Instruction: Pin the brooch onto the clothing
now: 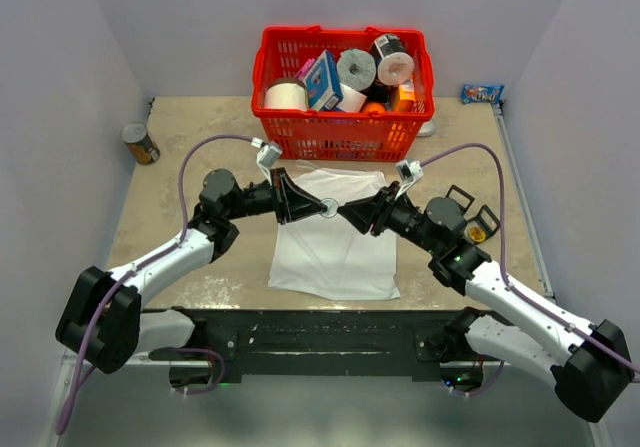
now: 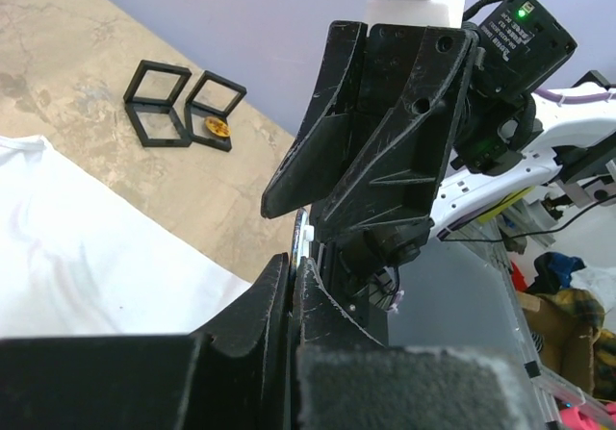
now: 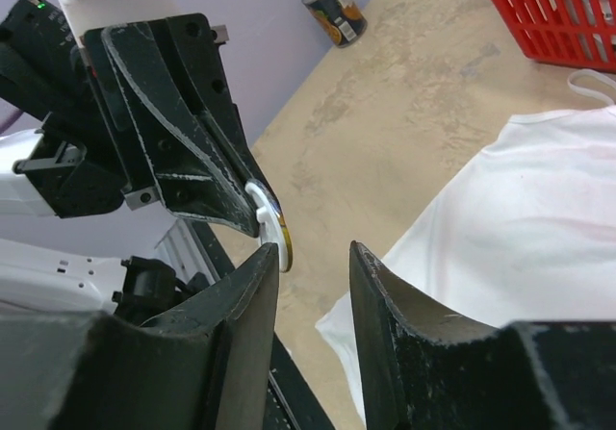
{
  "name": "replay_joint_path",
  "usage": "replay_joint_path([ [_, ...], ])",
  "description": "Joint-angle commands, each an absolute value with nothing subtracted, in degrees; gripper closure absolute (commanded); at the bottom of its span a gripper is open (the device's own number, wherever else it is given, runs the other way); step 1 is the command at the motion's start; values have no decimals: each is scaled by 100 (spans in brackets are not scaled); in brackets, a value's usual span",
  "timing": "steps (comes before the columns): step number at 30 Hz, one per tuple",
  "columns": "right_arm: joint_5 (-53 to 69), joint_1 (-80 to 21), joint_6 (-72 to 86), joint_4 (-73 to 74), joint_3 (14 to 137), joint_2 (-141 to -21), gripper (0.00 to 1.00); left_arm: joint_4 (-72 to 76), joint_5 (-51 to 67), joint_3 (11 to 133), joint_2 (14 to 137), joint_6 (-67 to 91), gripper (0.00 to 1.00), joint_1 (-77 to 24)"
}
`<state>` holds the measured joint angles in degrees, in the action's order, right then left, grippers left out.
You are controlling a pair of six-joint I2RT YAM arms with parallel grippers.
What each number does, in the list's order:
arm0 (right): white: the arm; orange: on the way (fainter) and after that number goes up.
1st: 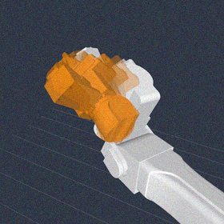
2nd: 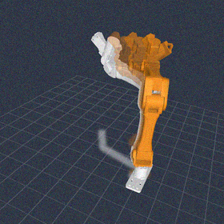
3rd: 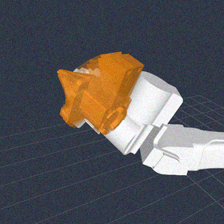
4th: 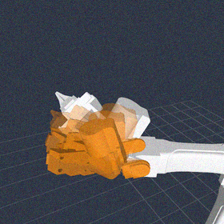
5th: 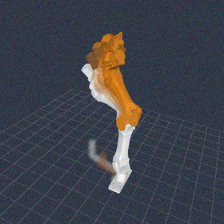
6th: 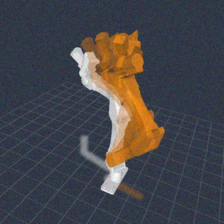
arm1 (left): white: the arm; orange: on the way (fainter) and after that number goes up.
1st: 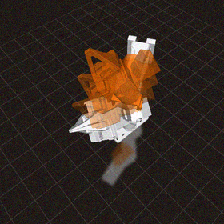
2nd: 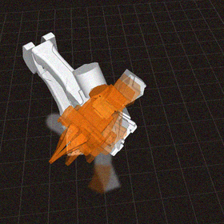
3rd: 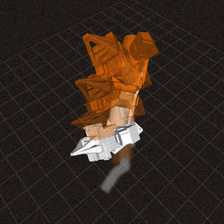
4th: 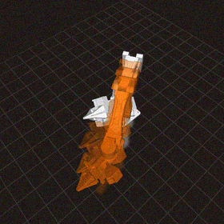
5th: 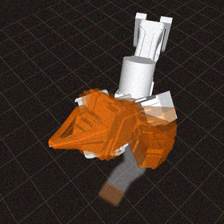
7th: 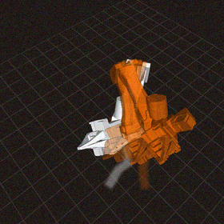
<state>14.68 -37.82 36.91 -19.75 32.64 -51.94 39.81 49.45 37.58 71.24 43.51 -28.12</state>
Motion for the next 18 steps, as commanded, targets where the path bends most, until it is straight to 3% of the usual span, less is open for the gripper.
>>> replay_joint_path([
  [1,1678,-3788,3762,-2663,3322,-5317,62,4421,4957,3709,7163,4535,100,-2769],
  [13,2153,-3823,3823,-3260,3366,-5616,78,4526,5001,3691,7242,4605,100,-2751],
  [16,2373,-3832,3709,-3113,3471,-5634,96,4492,5115,3770,7321,4544,100,-2760],
  [18,2373,-3832,3551,-2805,3638,-5573,100,4141,5422,4032,7400,4291,82,-2742],
])
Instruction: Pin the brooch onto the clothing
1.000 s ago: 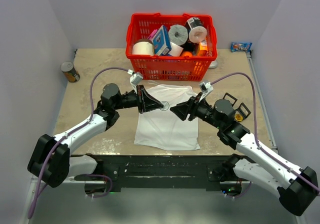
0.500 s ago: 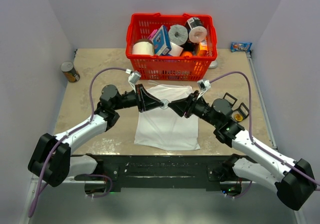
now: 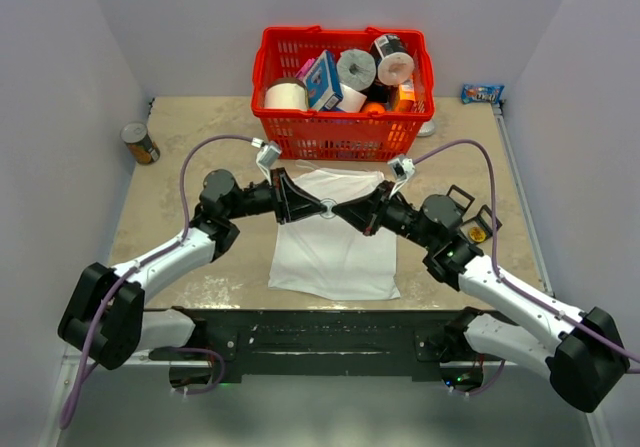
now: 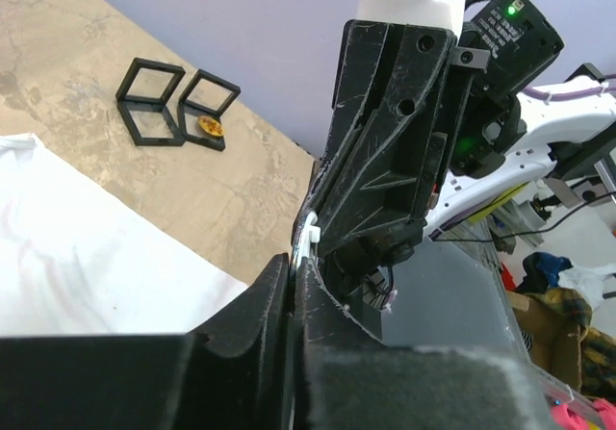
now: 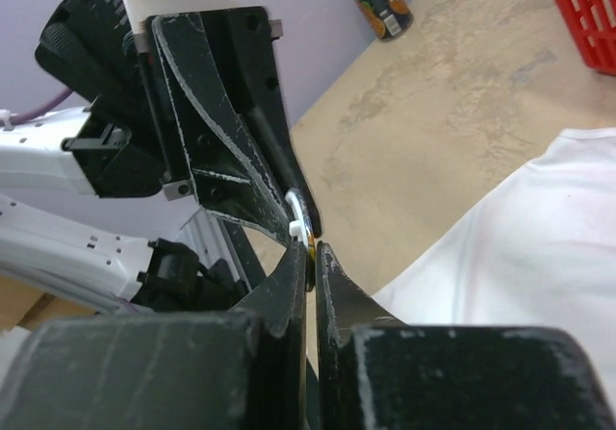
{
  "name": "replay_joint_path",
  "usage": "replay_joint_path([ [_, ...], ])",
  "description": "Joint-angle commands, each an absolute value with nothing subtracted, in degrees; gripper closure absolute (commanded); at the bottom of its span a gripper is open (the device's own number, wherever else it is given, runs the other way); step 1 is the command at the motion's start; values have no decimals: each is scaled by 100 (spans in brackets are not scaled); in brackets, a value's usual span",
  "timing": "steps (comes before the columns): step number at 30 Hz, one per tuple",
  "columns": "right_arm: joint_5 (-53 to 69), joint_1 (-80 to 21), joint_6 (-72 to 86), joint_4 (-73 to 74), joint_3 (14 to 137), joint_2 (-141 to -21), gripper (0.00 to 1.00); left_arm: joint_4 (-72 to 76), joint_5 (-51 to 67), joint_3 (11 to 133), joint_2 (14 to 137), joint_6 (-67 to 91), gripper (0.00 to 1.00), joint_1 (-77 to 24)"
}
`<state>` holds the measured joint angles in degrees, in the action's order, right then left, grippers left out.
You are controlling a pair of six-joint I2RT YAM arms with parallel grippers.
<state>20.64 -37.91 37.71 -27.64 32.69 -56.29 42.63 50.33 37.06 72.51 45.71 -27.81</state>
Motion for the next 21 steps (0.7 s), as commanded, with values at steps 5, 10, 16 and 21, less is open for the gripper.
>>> replay_joint_path([
  [5,2460,-3806,2603,-716,4488,-5467,100,3037,5939,4472,7374,3414,33,-2488],
  [10,2776,-3806,1541,1664,5492,-5729,100,1725,6714,5150,7497,2313,30,-2479],
  [16,3392,-3797,1178,2601,6143,-5976,100,1353,7189,5265,7585,1977,35,-2540],
  [21,3560,-3797,914,2979,6372,-6249,100,1275,7479,5274,7664,1908,36,-2812],
])
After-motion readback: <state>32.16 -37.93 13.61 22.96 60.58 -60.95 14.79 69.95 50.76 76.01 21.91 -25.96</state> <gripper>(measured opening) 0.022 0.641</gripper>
